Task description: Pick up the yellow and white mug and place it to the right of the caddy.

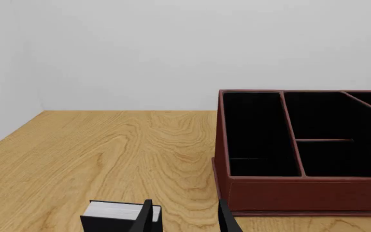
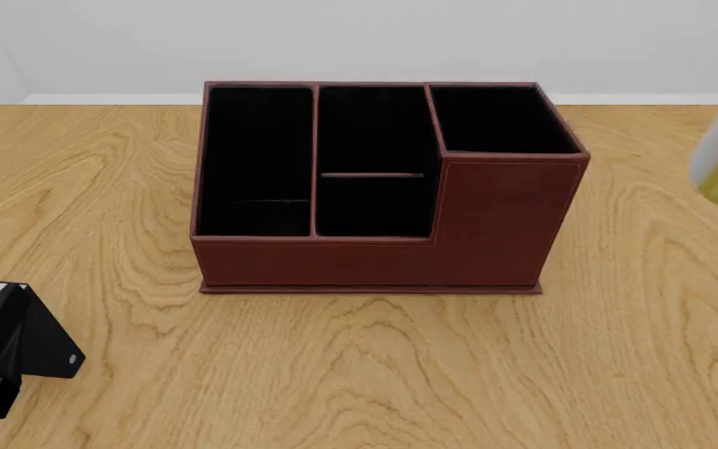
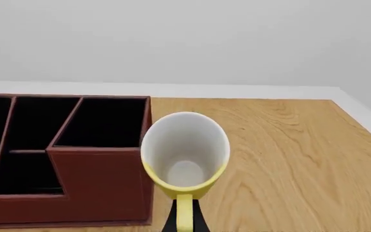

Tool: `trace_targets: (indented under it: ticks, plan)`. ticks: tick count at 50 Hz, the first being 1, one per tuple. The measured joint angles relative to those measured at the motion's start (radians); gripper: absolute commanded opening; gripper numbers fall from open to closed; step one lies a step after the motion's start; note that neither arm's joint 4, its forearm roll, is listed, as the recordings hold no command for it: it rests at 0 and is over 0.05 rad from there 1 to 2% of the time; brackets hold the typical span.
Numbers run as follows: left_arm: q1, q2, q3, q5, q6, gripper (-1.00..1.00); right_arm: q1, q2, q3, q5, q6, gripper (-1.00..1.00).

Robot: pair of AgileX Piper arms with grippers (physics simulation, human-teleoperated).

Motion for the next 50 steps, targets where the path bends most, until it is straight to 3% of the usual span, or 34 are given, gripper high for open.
trace_targets:
  ticks: [50]
  plan:
    - [0.0, 0.0, 0.0, 0.0, 0.0, 1.0, 0.001, 0.346, 0.104, -0.36, 0.061, -1.0]
